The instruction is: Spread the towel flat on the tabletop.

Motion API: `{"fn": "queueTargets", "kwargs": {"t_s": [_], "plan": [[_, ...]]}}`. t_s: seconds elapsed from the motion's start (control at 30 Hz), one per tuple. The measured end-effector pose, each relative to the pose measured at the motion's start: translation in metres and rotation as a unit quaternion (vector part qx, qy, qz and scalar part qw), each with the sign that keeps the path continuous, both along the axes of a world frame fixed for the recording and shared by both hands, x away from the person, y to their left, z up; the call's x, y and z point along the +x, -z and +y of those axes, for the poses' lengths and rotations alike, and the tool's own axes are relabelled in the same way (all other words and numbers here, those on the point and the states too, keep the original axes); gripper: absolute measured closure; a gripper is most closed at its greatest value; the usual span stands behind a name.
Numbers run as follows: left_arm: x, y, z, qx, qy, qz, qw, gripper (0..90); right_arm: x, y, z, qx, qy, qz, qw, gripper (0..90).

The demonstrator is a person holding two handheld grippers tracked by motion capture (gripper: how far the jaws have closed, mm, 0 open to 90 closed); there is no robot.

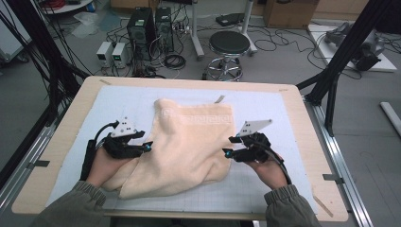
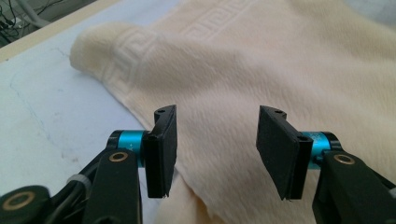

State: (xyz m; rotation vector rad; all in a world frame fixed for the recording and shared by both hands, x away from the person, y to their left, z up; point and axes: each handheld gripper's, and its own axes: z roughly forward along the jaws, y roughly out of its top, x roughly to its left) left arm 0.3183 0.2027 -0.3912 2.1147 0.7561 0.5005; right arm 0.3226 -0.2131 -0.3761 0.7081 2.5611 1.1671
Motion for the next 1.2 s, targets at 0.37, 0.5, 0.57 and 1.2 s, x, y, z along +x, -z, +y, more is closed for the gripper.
{"fn": "queueTargets", "kwargs": {"t_s": [0.37, 0.5, 0.57, 1.2], "plan": [[0.02, 0.033, -0.007, 0.022, 0.014, 0.057, 0.998, 74.8, -0.001, 0.057, 0.006, -0.038, -0.017, 0.065, 0.997, 49.3], [0.026, 0.032, 0.002, 0.014, -0.036, 0.06, 0.9975, 83.7, 0.002, 0.058, 0.003, -0.028, -0.017, 0.07, 0.997, 51.1], [0.025, 0.028, 0.007, 0.002, -0.041, 0.057, 0.9975, 82.7, 0.002, 0.058, 0.003, -0.029, -0.015, 0.068, 0.9972, 50.0], [-0.064, 0.002, -0.001, -0.044, 0.129, 0.034, 0.99, 41.9, -0.05, 0.042, 0.021, -0.002, -0.099, 0.022, 0.9949, 51.3]]}}
